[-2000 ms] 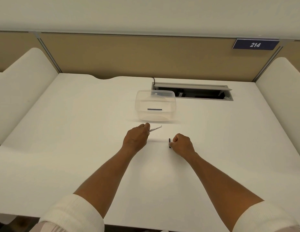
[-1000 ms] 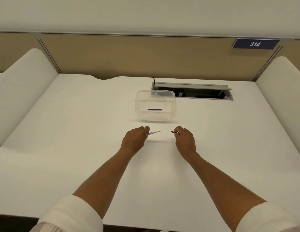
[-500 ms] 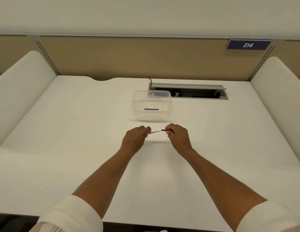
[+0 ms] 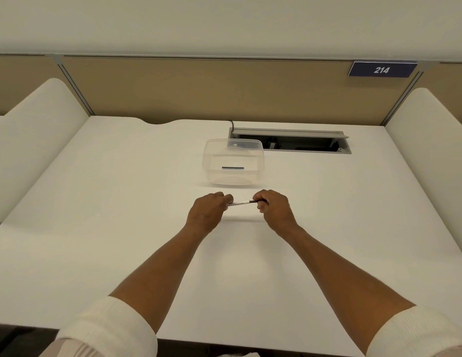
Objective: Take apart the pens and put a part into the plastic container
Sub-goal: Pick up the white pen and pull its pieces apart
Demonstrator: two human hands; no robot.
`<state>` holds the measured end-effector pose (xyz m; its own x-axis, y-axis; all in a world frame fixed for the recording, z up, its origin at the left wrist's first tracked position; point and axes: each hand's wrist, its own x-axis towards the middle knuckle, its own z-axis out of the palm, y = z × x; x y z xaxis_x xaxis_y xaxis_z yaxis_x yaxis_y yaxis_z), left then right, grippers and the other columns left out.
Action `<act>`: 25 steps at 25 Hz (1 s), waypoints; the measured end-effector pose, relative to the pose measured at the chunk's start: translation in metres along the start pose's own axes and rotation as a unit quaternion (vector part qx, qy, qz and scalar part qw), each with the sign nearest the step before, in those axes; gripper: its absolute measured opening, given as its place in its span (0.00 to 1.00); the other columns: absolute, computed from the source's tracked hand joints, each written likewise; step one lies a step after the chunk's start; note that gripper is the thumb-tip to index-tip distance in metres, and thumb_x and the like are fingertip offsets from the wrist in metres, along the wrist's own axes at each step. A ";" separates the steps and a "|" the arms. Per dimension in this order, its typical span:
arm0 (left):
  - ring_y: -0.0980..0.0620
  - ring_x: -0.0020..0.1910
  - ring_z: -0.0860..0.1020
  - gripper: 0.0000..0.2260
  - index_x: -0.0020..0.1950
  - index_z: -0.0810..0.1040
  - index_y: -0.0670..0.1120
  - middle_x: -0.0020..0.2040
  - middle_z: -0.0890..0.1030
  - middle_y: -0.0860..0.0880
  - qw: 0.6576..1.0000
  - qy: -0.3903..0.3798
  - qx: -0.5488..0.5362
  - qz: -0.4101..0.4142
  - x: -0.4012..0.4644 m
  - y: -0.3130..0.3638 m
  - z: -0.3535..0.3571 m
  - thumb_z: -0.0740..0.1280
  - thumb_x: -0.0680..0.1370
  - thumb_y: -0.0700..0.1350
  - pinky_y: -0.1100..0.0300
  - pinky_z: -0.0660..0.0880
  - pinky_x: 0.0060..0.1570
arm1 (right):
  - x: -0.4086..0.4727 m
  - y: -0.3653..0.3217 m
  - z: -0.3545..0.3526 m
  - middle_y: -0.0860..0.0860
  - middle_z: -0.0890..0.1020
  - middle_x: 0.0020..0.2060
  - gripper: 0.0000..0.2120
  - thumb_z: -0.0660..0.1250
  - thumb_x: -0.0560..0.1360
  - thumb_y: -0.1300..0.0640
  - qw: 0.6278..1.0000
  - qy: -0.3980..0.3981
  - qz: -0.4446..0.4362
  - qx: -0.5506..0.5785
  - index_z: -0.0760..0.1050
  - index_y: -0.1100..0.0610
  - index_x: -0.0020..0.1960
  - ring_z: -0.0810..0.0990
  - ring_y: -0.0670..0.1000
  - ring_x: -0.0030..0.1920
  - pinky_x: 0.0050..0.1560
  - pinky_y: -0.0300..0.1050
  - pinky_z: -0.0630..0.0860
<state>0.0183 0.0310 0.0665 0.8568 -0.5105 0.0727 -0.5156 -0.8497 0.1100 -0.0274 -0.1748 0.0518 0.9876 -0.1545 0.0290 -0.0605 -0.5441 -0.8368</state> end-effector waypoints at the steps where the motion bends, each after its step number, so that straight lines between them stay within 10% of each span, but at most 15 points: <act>1: 0.45 0.41 0.76 0.07 0.54 0.74 0.52 0.44 0.77 0.50 1.000 0.000 -0.001 -0.001 0.000 0.000 0.000 0.61 0.80 0.41 0.57 0.64 0.33 | 0.000 0.000 -0.002 0.55 0.81 0.41 0.13 0.61 0.73 0.70 1.000 -0.004 0.008 0.013 0.81 0.58 0.48 0.79 0.57 0.41 0.47 0.56 0.79; 14: 0.45 0.42 0.77 0.08 0.54 0.75 0.52 0.45 0.78 0.50 1.000 -0.014 -0.001 0.011 0.003 0.003 0.001 0.61 0.80 0.41 0.57 0.65 0.33 | -0.001 0.004 -0.006 0.45 0.82 0.41 0.13 0.63 0.74 0.68 0.998 -0.034 -0.014 -0.041 0.80 0.53 0.49 0.77 0.46 0.41 0.47 0.44 0.76; 25: 0.47 0.43 0.77 0.08 0.55 0.76 0.53 0.46 0.79 0.52 0.999 -0.007 -0.027 0.019 0.001 0.004 -0.001 0.61 0.80 0.43 0.58 0.65 0.34 | -0.002 0.001 -0.005 0.55 0.83 0.40 0.10 0.62 0.75 0.68 0.997 -0.047 0.019 0.054 0.79 0.57 0.48 0.80 0.50 0.37 0.46 0.49 0.79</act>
<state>0.0167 0.0272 0.0678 0.8360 -0.5449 0.0645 -0.5476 -0.8212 0.1604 -0.0303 -0.1791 0.0540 0.9943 -0.0925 -0.0521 -0.0882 -0.4462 -0.8906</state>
